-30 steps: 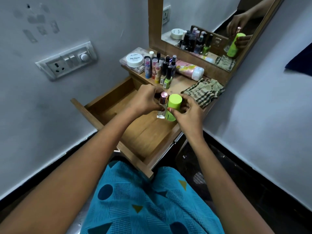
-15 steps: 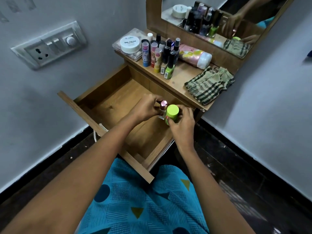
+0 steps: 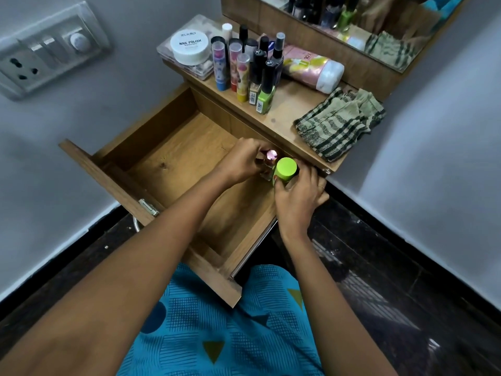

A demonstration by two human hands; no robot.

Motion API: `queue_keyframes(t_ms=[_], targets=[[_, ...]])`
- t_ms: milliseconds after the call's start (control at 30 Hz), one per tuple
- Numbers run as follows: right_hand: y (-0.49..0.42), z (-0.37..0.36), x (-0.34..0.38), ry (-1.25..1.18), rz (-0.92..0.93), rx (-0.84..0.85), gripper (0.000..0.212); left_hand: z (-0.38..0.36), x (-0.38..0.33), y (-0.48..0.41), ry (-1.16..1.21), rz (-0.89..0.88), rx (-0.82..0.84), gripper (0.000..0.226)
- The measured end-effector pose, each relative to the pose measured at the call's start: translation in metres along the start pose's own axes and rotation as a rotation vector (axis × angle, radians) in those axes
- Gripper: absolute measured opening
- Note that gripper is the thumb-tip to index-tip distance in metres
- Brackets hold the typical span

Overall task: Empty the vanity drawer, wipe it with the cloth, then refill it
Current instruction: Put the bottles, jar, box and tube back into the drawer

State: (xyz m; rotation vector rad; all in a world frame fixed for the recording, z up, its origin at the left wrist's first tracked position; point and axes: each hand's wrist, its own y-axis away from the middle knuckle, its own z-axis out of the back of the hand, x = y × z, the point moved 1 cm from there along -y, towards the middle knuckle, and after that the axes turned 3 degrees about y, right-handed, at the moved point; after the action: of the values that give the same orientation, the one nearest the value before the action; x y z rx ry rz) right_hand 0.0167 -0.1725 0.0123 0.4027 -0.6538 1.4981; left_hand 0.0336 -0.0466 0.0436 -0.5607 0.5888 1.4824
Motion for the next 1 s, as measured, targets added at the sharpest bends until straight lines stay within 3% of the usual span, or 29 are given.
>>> queue_keyframes(t_ms=[167,533,800,1000], targets=[[-0.004,-0.004,0.004,0.019,-0.038,-0.023,0.047,-0.004,0.002,-0.007,0.012,0.014,0.025,0.032],[-0.006,-0.011,0.006,0.061,-0.073,-0.022,0.048,-0.011,0.007,-0.007,0.104,0.002,-0.086,0.036],[-0.006,-0.009,0.007,0.049,-0.091,-0.006,0.048,-0.021,0.012,-0.008,0.137,0.096,-0.171,0.046],[-0.007,-0.009,0.006,0.044,-0.102,0.012,0.05,-0.035,0.022,-0.003,0.209,0.173,-0.228,0.025]])
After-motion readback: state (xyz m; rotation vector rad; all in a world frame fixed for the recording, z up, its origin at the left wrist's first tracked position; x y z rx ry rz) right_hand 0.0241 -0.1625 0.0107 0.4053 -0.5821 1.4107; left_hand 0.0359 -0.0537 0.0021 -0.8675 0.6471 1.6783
